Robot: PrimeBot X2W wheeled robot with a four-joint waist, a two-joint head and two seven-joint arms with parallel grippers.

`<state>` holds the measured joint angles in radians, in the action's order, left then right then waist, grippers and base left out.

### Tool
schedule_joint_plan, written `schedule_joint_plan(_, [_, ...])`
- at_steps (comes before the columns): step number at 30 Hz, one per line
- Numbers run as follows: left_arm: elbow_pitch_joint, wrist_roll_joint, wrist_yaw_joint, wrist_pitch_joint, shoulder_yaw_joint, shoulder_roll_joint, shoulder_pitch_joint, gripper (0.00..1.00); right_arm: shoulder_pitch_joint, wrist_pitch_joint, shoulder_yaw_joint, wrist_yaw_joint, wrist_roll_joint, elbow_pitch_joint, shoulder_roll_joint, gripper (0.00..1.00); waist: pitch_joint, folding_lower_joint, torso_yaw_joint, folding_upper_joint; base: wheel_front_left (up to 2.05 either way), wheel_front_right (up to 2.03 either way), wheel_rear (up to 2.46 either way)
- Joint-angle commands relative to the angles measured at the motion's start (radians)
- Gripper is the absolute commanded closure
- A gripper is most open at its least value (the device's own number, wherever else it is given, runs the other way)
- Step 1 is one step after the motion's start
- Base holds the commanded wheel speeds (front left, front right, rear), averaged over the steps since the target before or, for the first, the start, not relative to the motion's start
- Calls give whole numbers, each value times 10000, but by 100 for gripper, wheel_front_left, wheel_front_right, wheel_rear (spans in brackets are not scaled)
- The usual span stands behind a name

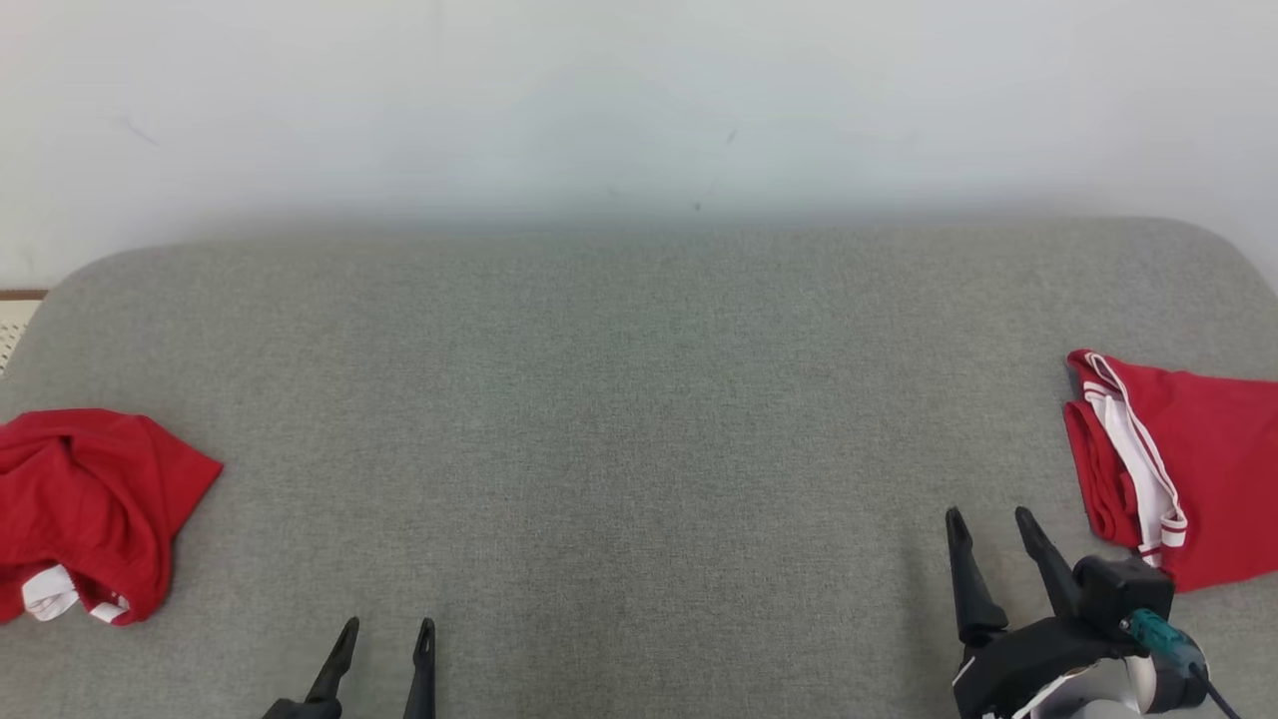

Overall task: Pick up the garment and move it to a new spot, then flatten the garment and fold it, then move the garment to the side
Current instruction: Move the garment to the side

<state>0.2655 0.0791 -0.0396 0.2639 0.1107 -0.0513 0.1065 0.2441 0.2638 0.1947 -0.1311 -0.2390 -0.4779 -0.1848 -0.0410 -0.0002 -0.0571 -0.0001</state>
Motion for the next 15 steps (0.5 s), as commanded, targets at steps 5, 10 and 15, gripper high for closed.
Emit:
schedule_joint_plan(5, [110,221,-145,5,-188,0,-364,0,-420,-3,75,9,98,50,210,0,347,2,169,1,0,0,0])
schedule_joint_plan(10, [167,139,-294,5,-277,3,-588,0,-774,-3,89,9,271,136,424,0,512,2,242,1,0,0,0])
schedule_joint_plan(15, [238,147,-321,5,-396,-1,-758,0,-1167,-3,-139,9,550,310,639,0,664,2,303,1,0,0,0])
